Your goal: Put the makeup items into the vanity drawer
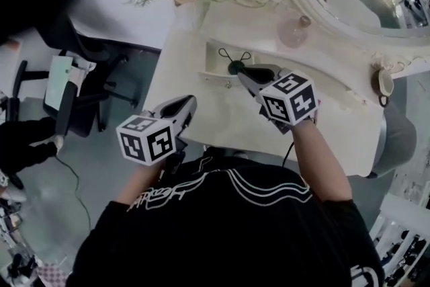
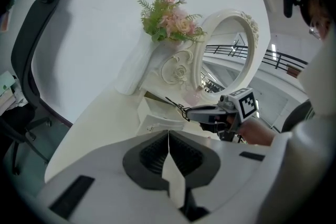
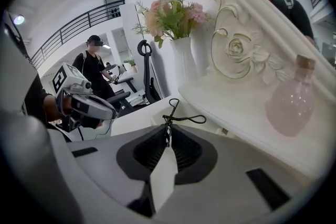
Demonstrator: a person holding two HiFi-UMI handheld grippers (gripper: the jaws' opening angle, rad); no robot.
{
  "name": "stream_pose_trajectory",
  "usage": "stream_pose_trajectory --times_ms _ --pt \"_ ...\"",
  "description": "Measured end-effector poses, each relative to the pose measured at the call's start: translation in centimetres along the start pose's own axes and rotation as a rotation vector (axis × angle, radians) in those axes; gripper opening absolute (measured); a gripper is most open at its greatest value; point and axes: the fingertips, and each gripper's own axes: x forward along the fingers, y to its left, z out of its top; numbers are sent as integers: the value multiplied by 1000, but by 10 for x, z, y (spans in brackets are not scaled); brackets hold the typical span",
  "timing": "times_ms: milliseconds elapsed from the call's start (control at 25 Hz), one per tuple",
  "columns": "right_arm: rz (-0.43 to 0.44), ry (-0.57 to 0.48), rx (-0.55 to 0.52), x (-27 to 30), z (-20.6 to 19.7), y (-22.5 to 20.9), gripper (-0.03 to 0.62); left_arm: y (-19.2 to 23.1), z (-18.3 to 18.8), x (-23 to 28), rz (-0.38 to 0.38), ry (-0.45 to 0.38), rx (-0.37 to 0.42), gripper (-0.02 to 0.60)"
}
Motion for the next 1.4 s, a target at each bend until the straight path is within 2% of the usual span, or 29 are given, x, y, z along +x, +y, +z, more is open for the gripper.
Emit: stream_pose_trajectory --times_ms 360,680,800,920,1120,1400 --pt "12 127 83 26 -5 -21 52 20 2 -3 3 5 -21 25" --pt "29 174 34 36 -5 -30 72 28 5 5 8 8 -37 25" --pt "55 160 44 37 -4 -28 129 29 6 6 13 5 -38 25" --pt "53 123 49 30 -3 -27 154 26 8 5 15 1 -35 25" --pt "11 -15 70 0 5 -31 237 12 14 8 10 -17 -16 25" --pt "-55 -75 76 -61 -17 -30 264 -26 16 14 -26 -34 11 25"
